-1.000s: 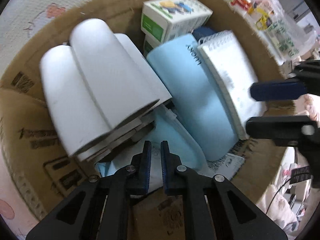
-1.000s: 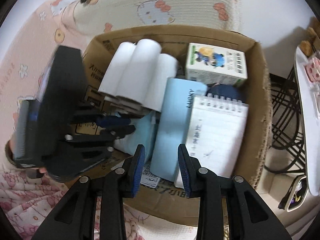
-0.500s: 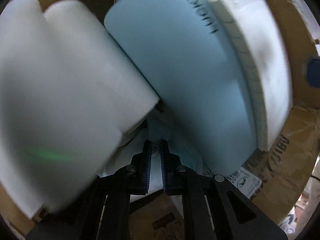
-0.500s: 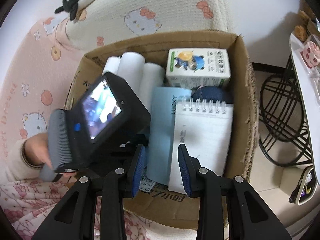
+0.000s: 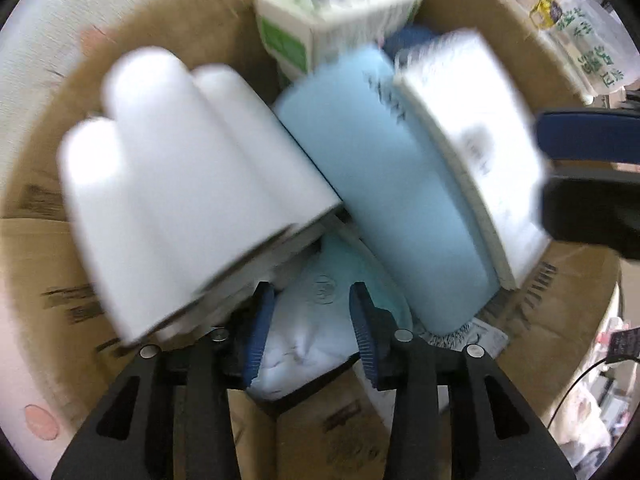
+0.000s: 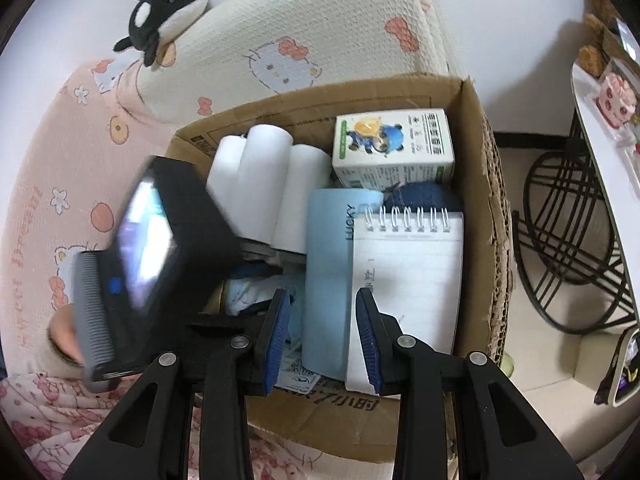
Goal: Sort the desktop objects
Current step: 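Open the left tool to release the wipes pack in the box, then withdraw the left tool from the box toward the white sachet, then close the left tool on the white-and-red sachet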
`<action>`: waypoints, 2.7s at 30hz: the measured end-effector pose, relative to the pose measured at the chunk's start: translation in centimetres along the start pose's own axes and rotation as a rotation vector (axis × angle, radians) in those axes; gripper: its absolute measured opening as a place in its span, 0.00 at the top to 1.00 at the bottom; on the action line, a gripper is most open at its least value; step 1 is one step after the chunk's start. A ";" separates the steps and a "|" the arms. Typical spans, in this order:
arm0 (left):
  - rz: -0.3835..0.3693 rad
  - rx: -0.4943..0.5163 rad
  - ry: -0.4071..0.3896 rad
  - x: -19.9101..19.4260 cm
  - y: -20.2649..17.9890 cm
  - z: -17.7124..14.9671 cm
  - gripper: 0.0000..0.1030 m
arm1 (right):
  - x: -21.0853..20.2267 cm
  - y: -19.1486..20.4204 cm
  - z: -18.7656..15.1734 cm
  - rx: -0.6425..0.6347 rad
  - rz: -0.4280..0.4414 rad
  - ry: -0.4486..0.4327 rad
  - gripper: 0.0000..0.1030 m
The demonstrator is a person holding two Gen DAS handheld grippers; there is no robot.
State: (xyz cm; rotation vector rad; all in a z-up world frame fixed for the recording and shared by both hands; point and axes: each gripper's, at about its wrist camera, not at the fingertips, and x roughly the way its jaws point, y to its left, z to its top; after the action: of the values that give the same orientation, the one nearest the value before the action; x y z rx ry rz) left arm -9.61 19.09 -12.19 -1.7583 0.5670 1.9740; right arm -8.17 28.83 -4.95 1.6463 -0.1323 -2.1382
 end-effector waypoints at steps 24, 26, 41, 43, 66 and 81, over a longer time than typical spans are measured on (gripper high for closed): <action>0.128 -0.192 -0.379 -11.4 7.1 -8.3 0.56 | -0.7 8.5 -0.2 -0.097 0.080 -0.239 0.70; 0.122 -0.262 -0.389 -11.8 9.0 -9.1 0.56 | -0.8 9.6 0.2 -0.099 0.108 -0.257 0.70; 0.160 -0.622 -0.518 -15.4 19.0 -18.6 0.65 | -1.9 19.5 2.5 -0.215 0.291 -0.407 0.61; 0.172 -0.679 -0.505 -15.0 20.0 -20.4 0.65 | -0.3 20.3 2.3 -0.205 0.337 -0.372 0.60; 0.070 -1.040 -0.427 -3.3 26.2 -33.3 0.55 | 15.6 31.5 -0.9 -0.435 0.298 -0.043 0.60; -0.122 -1.158 -0.454 3.1 28.6 -35.3 0.55 | 26.0 28.1 -2.0 -0.242 0.346 0.048 0.60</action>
State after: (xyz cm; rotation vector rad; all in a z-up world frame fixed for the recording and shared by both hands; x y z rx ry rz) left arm 2.61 -24.28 -18.71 -1.6369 -1.0050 2.6942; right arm -3.56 -6.32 -19.51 1.4186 -0.1274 -1.7786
